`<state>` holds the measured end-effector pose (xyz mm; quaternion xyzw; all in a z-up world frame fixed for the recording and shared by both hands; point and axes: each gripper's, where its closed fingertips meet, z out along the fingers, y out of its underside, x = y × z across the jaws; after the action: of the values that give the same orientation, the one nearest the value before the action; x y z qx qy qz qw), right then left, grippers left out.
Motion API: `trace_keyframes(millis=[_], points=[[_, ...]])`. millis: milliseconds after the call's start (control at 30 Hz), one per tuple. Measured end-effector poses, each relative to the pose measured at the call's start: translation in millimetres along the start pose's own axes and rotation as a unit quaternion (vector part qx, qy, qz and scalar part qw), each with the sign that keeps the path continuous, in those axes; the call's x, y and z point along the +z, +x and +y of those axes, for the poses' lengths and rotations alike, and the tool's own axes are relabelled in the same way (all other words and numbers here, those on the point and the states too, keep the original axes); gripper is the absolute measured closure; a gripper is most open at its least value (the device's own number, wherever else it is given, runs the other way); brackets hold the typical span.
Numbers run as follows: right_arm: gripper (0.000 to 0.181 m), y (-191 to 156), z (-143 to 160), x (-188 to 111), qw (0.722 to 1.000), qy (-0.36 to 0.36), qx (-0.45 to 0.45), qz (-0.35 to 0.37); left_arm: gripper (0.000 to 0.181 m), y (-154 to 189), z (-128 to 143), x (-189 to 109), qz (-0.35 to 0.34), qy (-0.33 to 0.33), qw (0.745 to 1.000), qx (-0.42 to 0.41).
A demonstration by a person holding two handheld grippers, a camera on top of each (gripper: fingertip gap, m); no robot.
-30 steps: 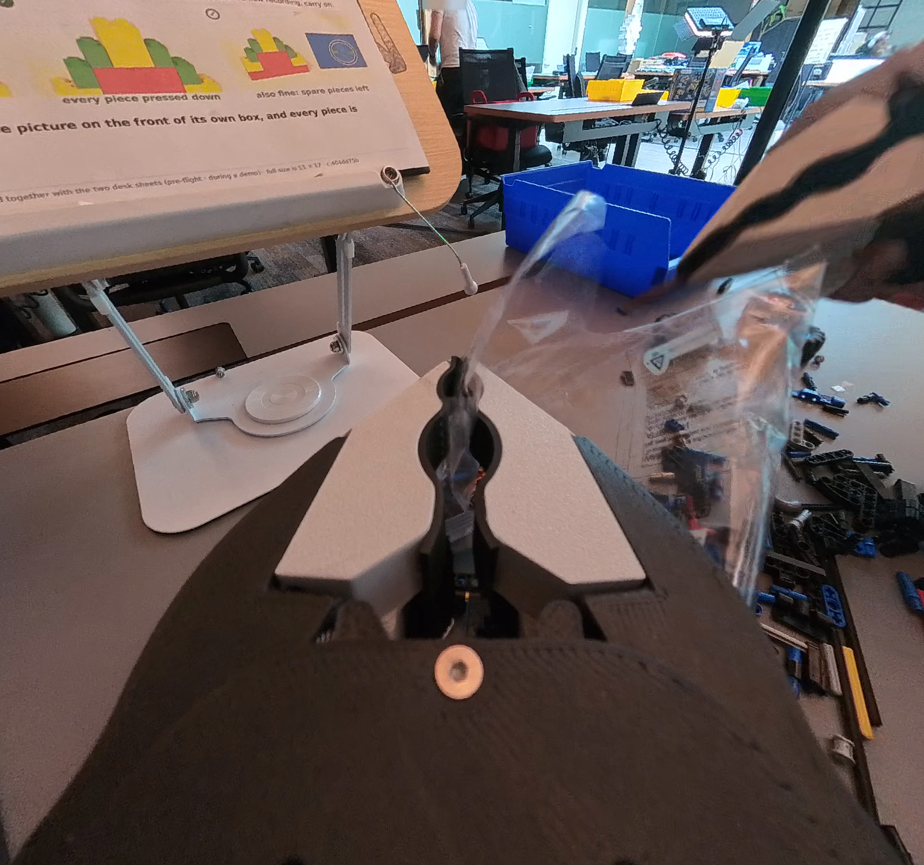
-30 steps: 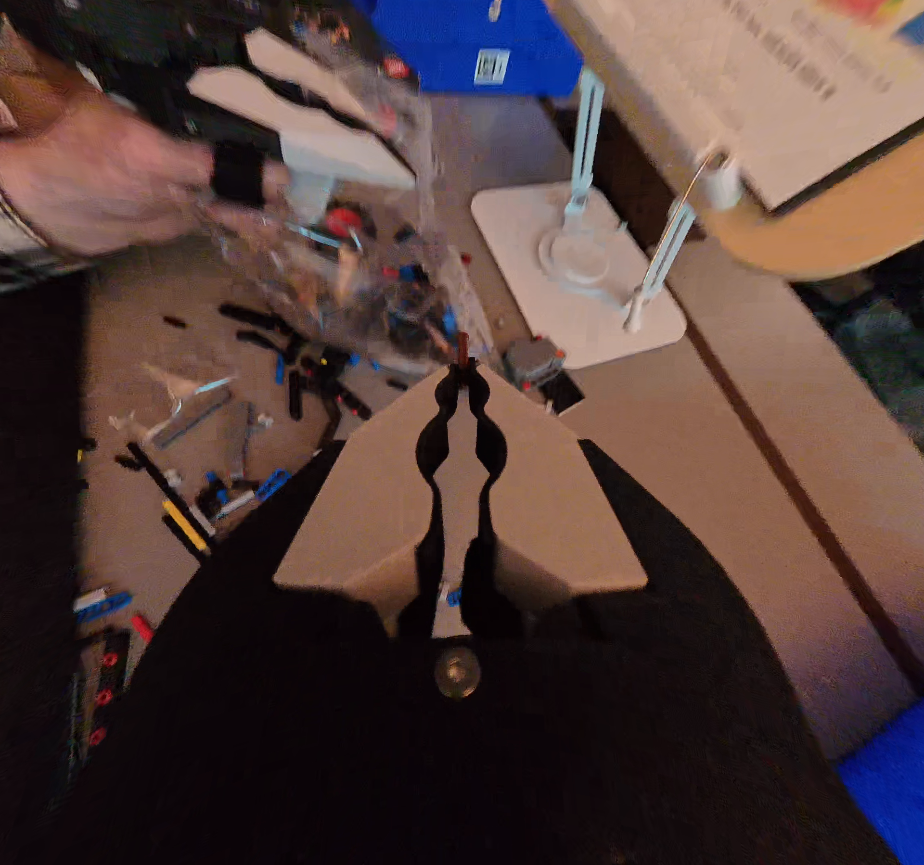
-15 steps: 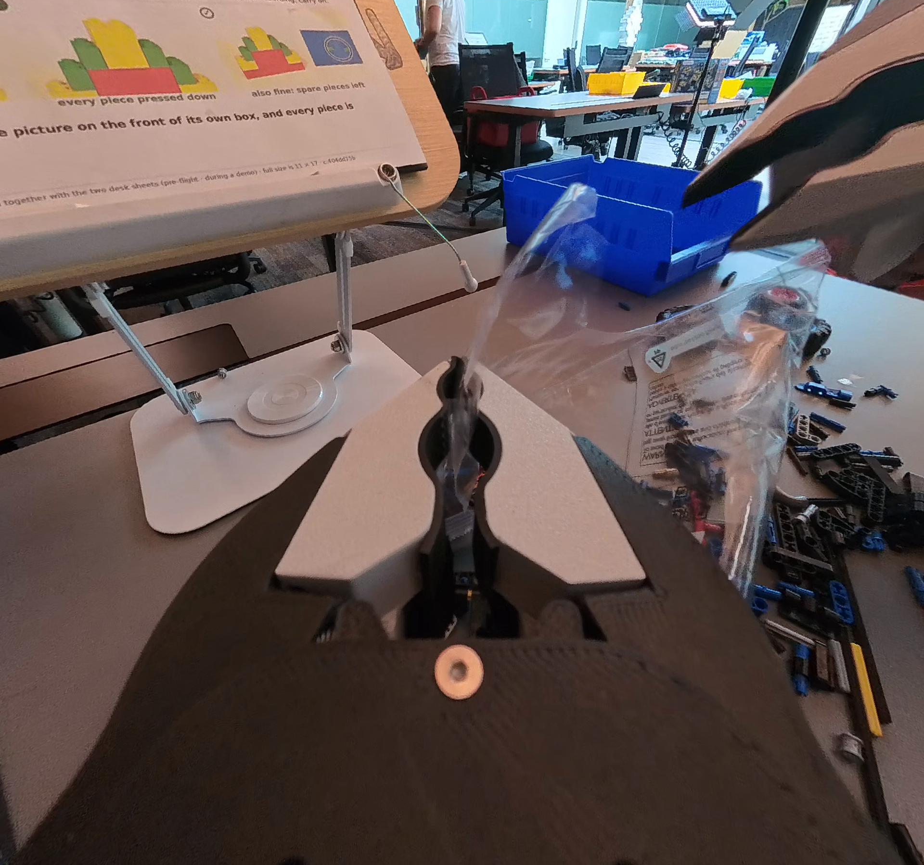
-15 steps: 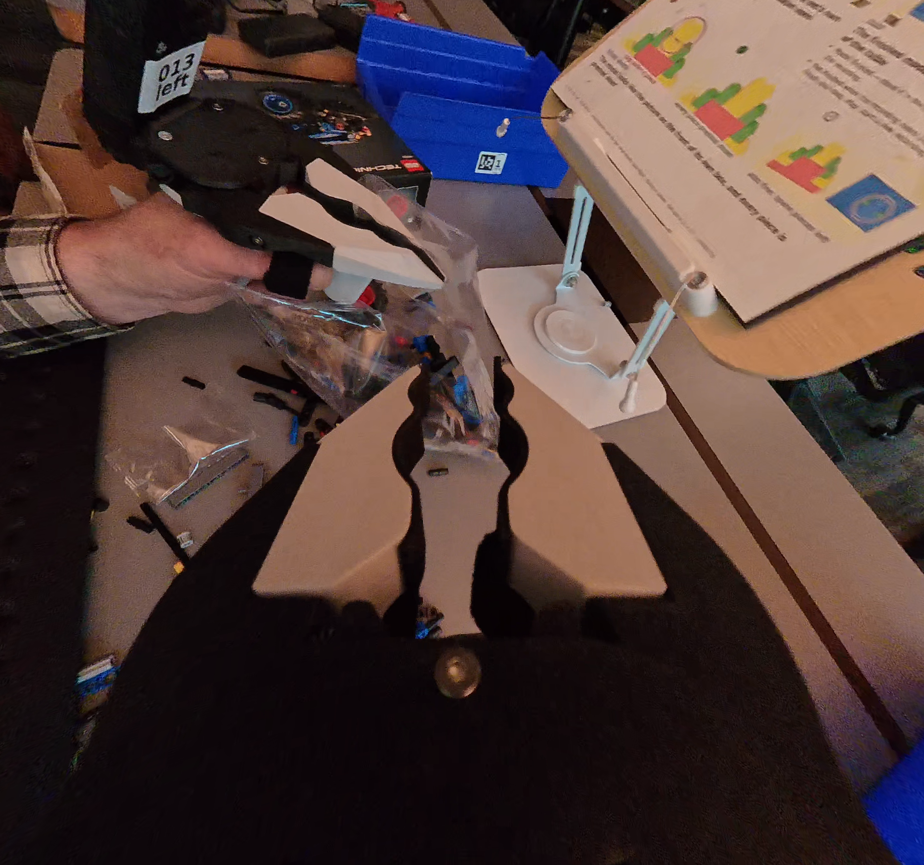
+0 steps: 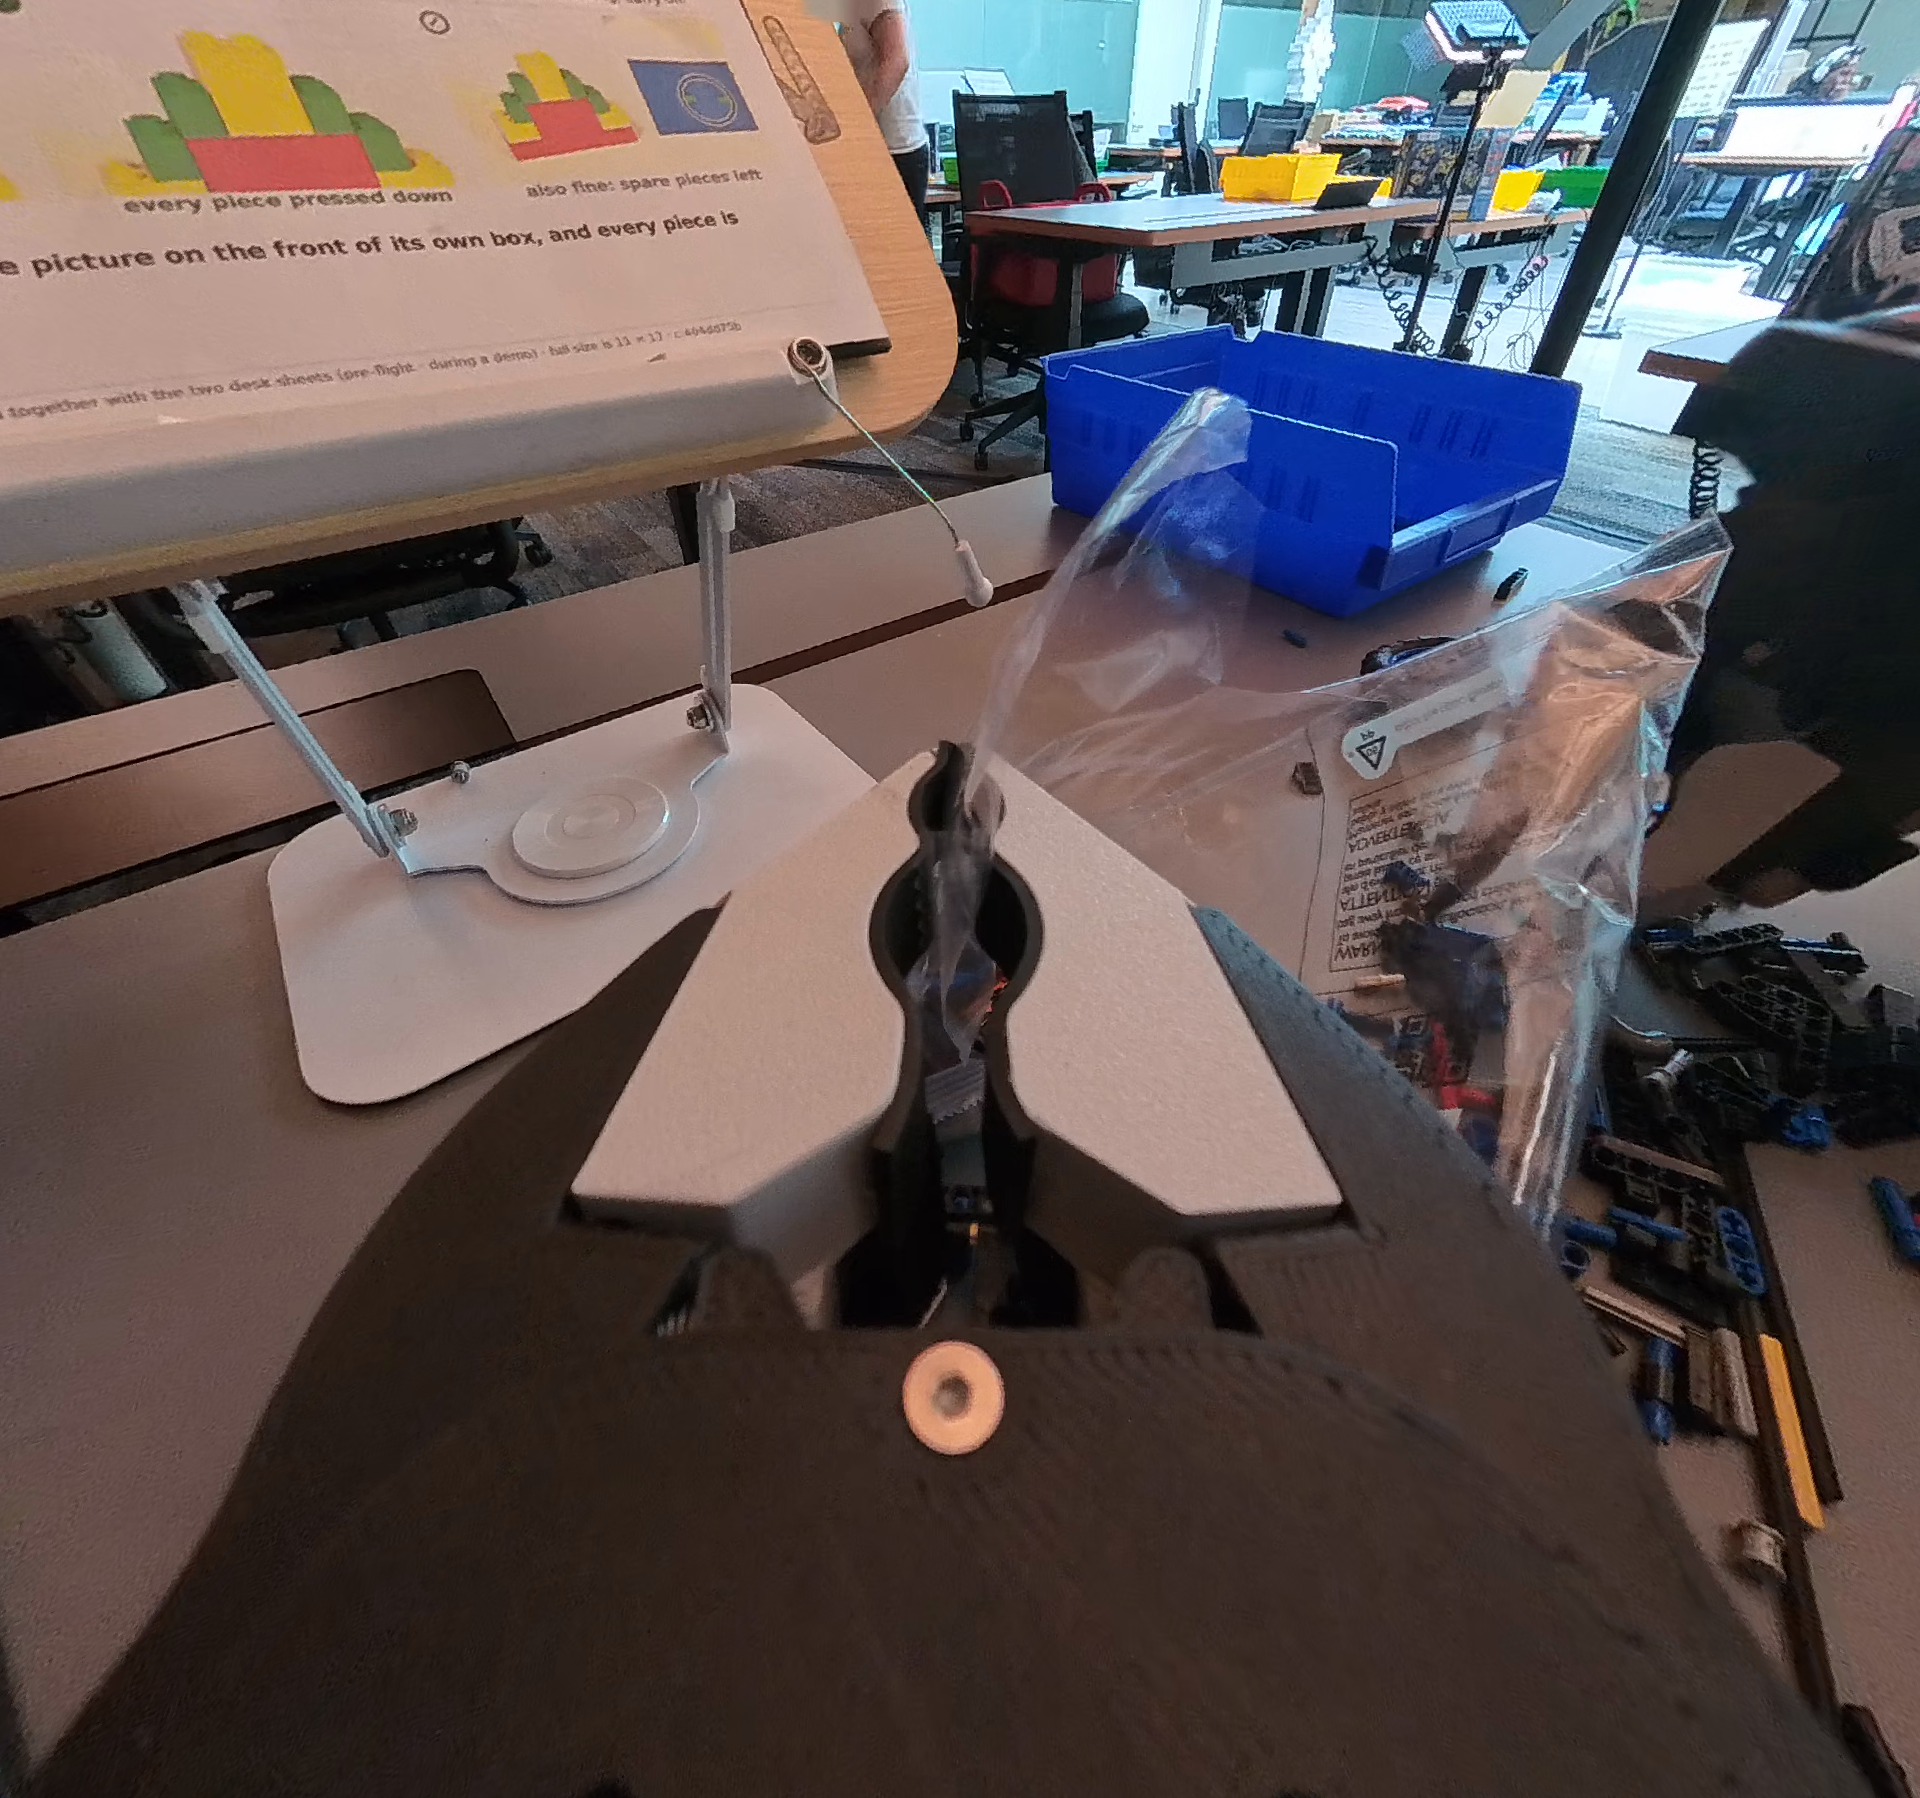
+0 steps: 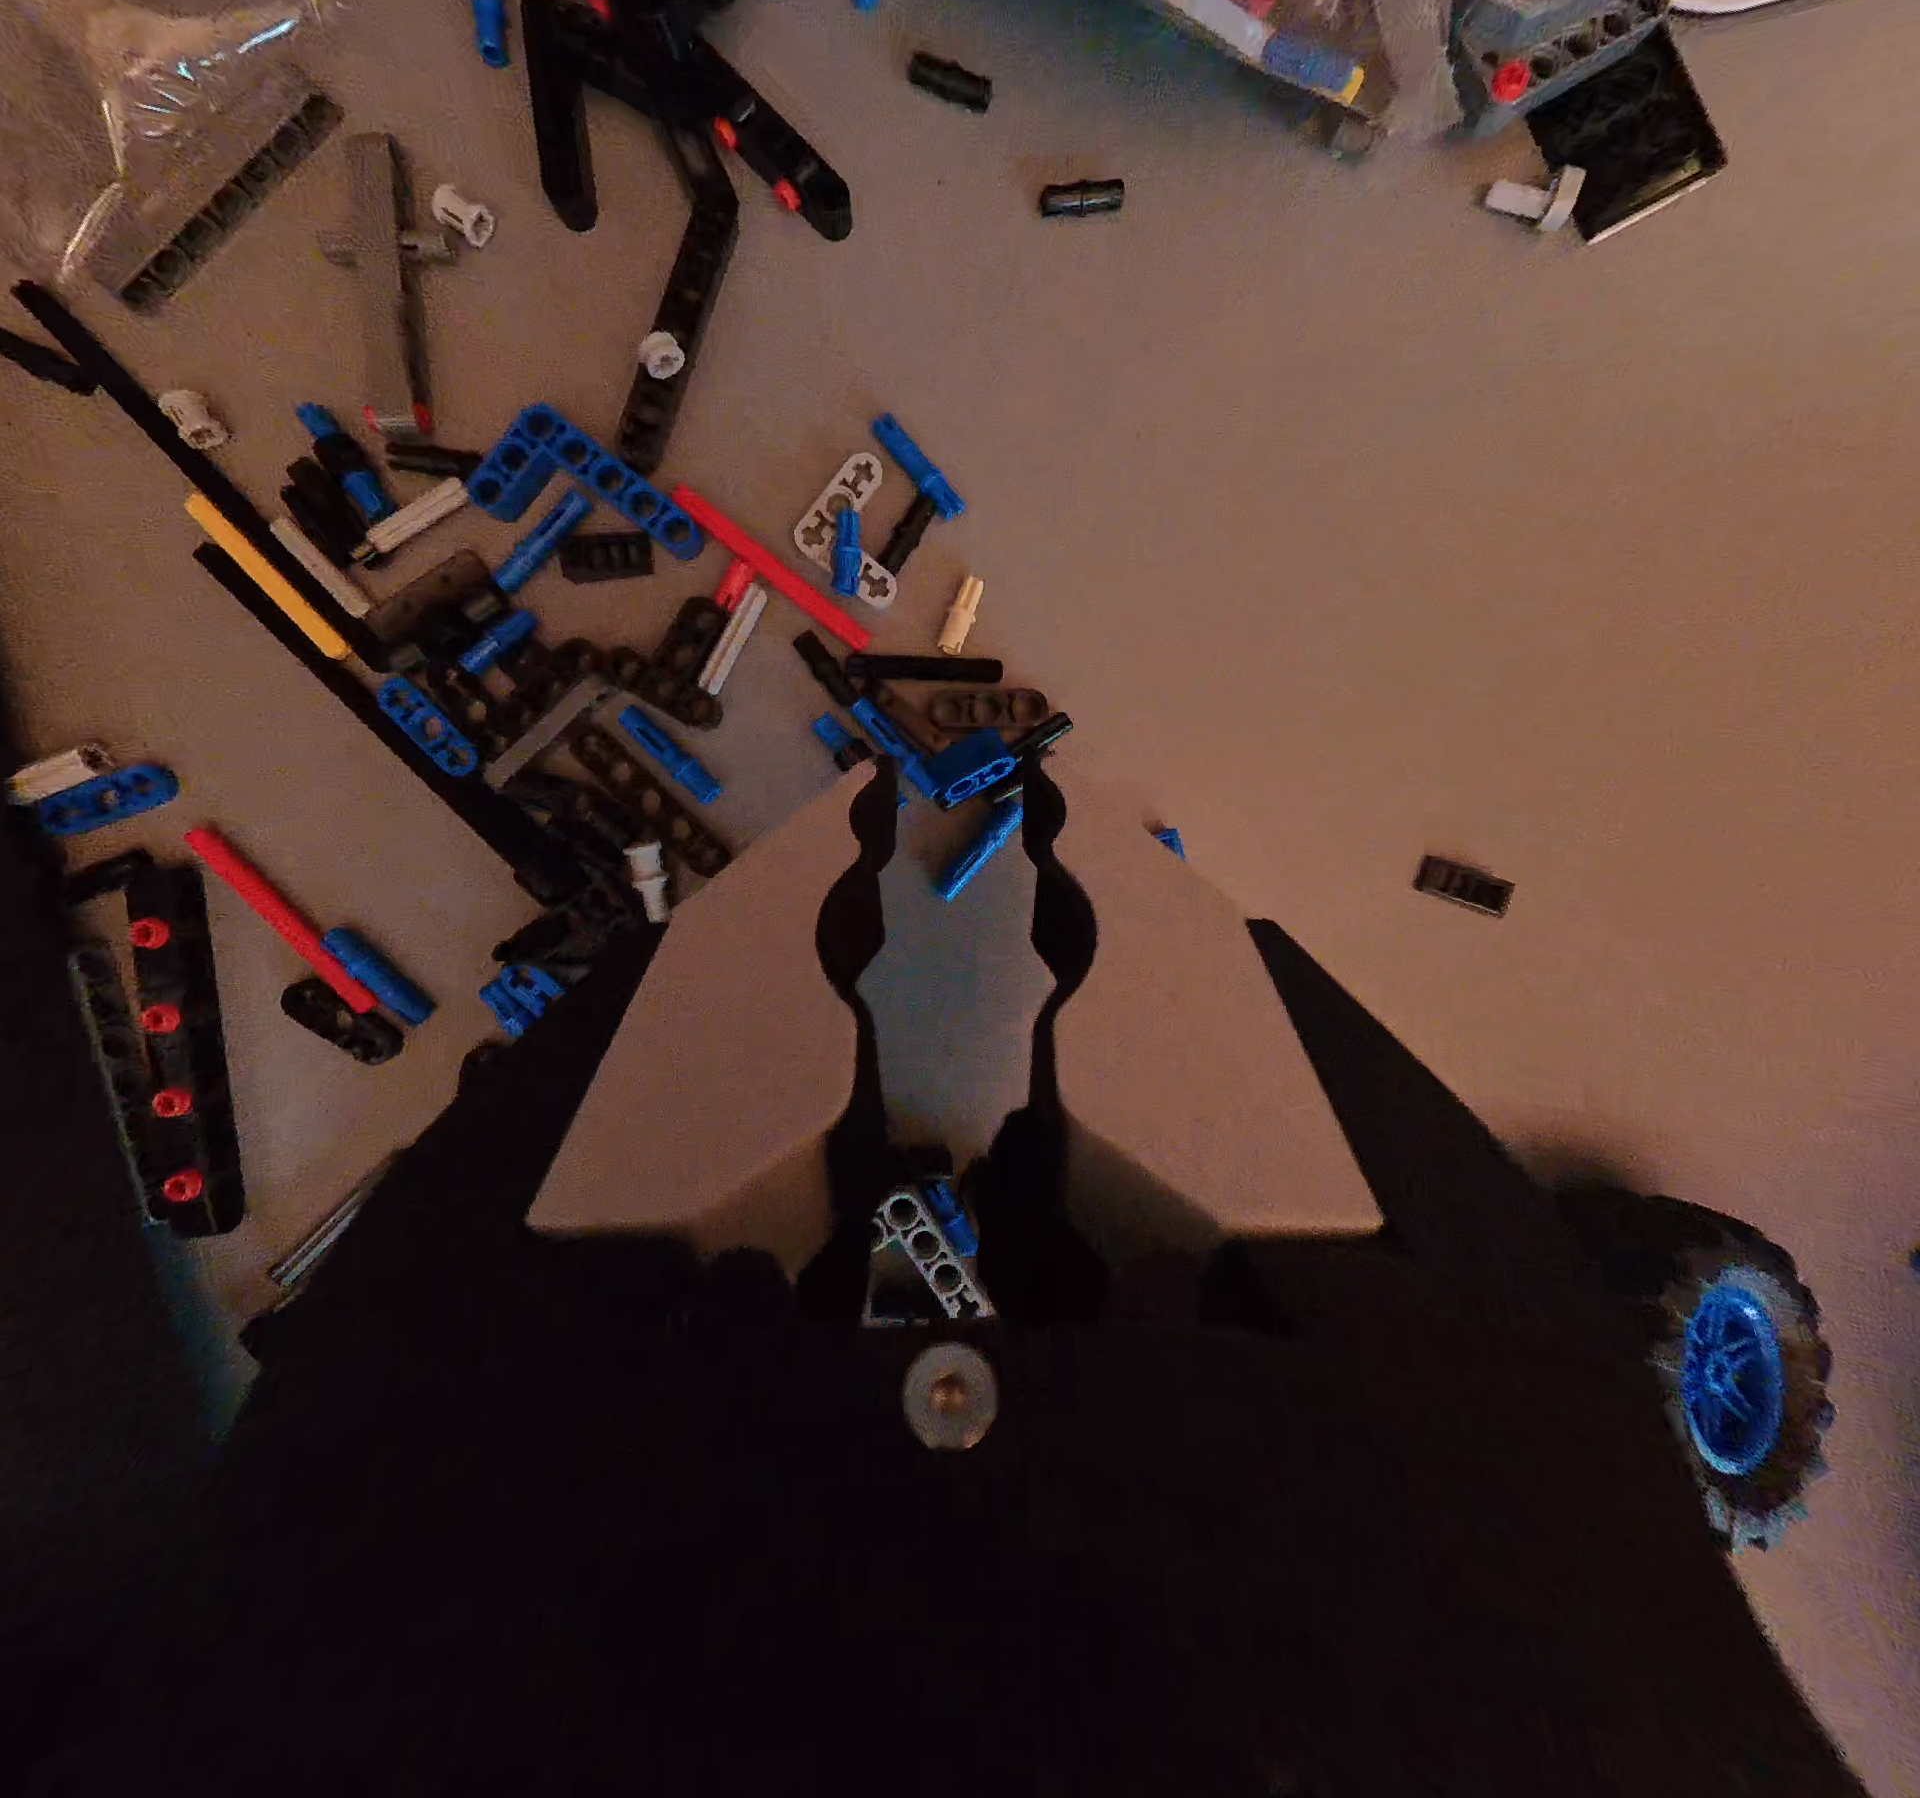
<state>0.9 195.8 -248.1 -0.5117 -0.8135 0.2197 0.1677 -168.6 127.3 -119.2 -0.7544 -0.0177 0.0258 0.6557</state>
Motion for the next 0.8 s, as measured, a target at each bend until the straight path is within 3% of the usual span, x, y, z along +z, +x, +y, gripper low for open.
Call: trace_keyframes(millis=[333, 400, 633, 800], points=[[0.169, -1, -1, 6, 1.0, 0.015, 0.012, -0.017, 0.181, 2, -1, 0, 0.003, 0.002, 1.0, 0.0], [0.181, -3, -8, 1, 0.999, 0.036, 0.01, -0.025, 0.181, 1, -2, 0, 0.003, 0.002, 1.0, -0.001], [0.181, -6, -31, -27, 0.995, 0.092, 0.008, -0.02, 0.181, 2, -2, 0, 0.004, 0.003, 1.0, -0.002], [0.139, -7, -25, -4, 0.999, 0.044, -0.005, -0.009, 0.181, 2, -2, 0, 0.004, 0.002, 1.0, -0.002]])
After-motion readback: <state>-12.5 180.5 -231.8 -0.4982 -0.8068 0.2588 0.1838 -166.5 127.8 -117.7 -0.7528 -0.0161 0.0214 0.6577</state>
